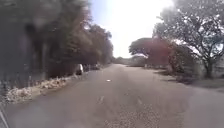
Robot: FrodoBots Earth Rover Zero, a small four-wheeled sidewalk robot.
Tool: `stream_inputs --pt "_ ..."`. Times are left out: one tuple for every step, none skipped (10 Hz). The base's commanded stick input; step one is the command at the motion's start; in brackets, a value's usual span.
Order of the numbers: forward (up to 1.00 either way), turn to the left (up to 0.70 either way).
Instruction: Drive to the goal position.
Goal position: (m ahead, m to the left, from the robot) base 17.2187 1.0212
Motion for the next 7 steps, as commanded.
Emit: stream_inputs --pt "0.5 0.0" --pt "0.5 0.0" --pt "0.5 0.0" --pt "0.5 0.0" --pt "0.5 0.0" --pt "0.5 0.0" --pt "0.5 0.0"
